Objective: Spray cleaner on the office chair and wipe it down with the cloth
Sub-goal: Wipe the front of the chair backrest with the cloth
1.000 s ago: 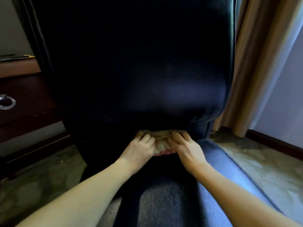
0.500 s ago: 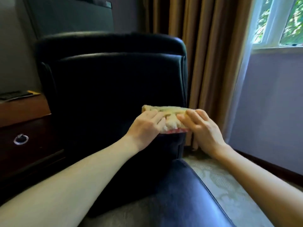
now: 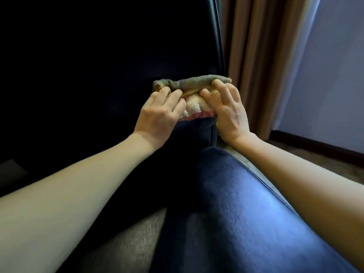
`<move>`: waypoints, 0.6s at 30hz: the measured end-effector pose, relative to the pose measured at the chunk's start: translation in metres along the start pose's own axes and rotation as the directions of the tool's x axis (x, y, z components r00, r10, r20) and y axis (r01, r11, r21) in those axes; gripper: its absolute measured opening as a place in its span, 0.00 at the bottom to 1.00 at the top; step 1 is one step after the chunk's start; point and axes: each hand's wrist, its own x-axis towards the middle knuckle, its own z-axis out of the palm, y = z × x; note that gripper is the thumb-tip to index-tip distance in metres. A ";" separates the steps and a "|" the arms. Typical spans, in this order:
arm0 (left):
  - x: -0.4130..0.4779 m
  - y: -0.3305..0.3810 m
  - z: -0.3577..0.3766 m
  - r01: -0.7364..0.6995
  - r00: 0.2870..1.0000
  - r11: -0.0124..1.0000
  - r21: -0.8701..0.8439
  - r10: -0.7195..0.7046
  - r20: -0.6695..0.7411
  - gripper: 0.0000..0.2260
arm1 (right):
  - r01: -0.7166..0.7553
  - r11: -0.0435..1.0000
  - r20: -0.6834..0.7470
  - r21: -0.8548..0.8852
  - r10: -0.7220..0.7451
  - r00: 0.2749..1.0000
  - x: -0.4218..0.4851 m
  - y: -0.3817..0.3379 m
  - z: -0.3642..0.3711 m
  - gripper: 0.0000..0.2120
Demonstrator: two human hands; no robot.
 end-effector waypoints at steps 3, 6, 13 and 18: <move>-0.009 0.002 0.003 -0.004 0.998 1.000 0.012 0.005 -0.070 0.08 | -0.031 0.999 -0.018 0.016 0.032 0.999 -0.012 -0.008 0.014 0.21; -0.020 0.003 0.003 -0.034 0.994 0.999 -0.002 0.034 -0.100 0.12 | -0.074 0.997 -0.019 0.026 0.074 0.997 -0.025 -0.018 0.025 0.19; -0.062 0.012 0.006 -0.201 0.979 0.977 0.077 0.198 0.037 0.14 | -0.202 0.975 0.110 0.097 0.191 0.975 -0.076 -0.043 0.060 0.20; -0.117 0.004 0.004 -0.326 0.908 0.945 0.001 0.313 0.278 0.14 | -0.245 0.956 0.328 0.161 0.182 0.927 -0.103 -0.084 0.091 0.18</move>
